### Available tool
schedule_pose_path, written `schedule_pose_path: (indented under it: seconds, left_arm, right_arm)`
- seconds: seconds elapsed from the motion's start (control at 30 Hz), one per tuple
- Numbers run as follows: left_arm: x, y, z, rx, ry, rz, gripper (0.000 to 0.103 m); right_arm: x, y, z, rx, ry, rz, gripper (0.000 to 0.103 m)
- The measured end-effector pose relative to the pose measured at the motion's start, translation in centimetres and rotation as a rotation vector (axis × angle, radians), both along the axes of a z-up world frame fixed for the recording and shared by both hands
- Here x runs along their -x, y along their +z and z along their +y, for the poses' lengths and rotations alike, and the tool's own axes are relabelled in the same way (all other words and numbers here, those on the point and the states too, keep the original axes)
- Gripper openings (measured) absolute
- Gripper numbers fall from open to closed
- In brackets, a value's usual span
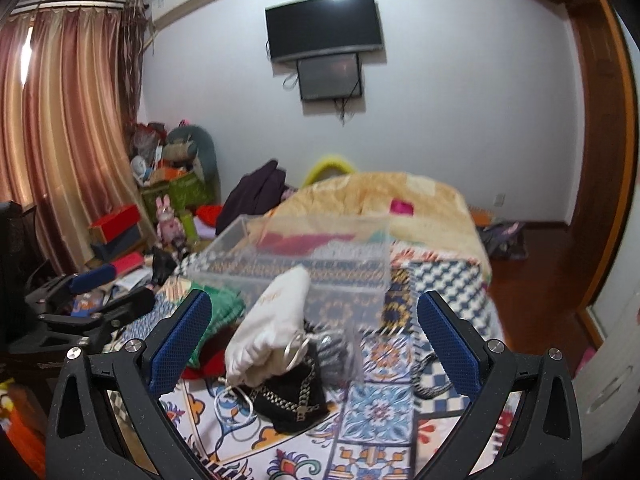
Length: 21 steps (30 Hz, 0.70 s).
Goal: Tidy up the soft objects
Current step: 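Grasp the green knit gloves with the left tool while the right tool grasps the white pouch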
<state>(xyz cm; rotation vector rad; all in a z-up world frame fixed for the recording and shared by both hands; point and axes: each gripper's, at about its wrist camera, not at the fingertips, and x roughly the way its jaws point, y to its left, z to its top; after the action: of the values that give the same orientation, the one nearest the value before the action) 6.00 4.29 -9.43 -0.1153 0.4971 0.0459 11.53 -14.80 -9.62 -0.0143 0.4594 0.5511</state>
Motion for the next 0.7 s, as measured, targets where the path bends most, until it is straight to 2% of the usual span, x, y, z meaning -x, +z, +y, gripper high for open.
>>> schedule_pose_path:
  seconds: [0.1, 0.27, 0.37, 0.47, 0.63, 0.67, 0.7]
  left_arm:
    - [-1.1, -1.7, 0.6, 0.026, 0.005, 0.054, 0.091]
    - [-2.4, -4.0, 1.6, 0.087, -0.002, 0.114, 0.083]
    - [-3.0, -4.9, 1.5, 0.112, -0.014, 0.137, 0.074]
    - [-3.4, -5.7, 1.5, 0.120, -0.020, 0.151, 0.064]
    - [-3.8, -6.5, 1.7, 0.138, -0.037, 0.174, 0.030]
    - [-3.9, -6.5, 1.7, 0.138, -0.035, 0.174, 0.026]
    - [-3.9, -6.6, 1.8, 0.136, -0.032, 0.172, 0.021]
  right_arm:
    - [-0.7, -1.1, 0.7, 0.019, 0.019, 0.039, 0.097]
    - [-1.8, -2.7, 1.9, 0.040, 0.044, 0.098, 0.090]
    - [-2.5, -3.5, 2.4, 0.045, 0.055, 0.133, 0.083]
    - [-3.2, -4.2, 2.9, 0.046, 0.068, 0.166, 0.069]
    - [-3.8, -4.9, 3.6, 0.052, 0.083, 0.192, 0.044]
    - [-3.9, -5.0, 3.7, 0.055, 0.090, 0.196, 0.040]
    - [-3.8, -5.1, 3.8, 0.056, 0.093, 0.199, 0.032]
